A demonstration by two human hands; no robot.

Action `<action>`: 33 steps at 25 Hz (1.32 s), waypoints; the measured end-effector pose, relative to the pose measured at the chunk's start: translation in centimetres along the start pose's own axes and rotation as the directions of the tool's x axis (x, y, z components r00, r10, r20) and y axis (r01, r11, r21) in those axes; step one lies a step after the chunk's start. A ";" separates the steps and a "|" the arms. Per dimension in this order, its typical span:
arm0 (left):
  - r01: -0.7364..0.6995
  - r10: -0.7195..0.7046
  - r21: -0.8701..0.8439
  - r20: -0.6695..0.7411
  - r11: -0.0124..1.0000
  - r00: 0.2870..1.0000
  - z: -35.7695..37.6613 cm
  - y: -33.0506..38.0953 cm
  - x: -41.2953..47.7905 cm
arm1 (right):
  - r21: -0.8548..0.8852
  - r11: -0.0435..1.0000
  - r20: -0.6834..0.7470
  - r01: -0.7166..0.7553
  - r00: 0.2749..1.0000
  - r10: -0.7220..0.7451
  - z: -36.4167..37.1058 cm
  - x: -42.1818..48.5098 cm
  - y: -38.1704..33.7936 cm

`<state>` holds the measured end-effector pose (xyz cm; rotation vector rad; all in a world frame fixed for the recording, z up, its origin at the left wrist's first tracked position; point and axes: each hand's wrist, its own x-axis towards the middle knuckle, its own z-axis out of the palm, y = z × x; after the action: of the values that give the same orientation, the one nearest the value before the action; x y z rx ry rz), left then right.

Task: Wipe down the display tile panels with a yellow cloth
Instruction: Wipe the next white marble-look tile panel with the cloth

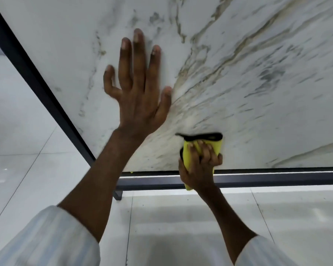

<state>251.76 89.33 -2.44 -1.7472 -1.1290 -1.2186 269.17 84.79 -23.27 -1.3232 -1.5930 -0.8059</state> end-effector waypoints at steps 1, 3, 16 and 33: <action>0.050 -0.049 0.041 -0.009 0.998 0.999 0.4 0.3 0.2 | 0.065 0.998 -0.046 0.013 0.999 -0.010 -1.1 3.1 -0.2; 0.047 -0.048 0.110 0.008 0.993 0.999 0.8 0.3 -0.1 | 0.148 0.989 -0.143 0.016 0.990 0.005 -2.9 10.4 -0.4; 0.013 -0.021 0.084 0.089 0.996 0.996 0.3 0.5 -0.5 | 0.127 0.990 -0.180 0.069 0.983 -0.045 -5.3 16.2 -0.2; -0.057 0.070 0.177 -0.068 0.982 0.995 -6.5 -1.7 24.1 | -0.039 0.995 -0.397 0.094 0.912 -0.102 -16.4 49.3 -2.6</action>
<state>252.17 90.29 22.54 -1.5816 -1.0941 -1.1017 268.45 89.15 28.58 -1.0148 -1.3332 -1.0791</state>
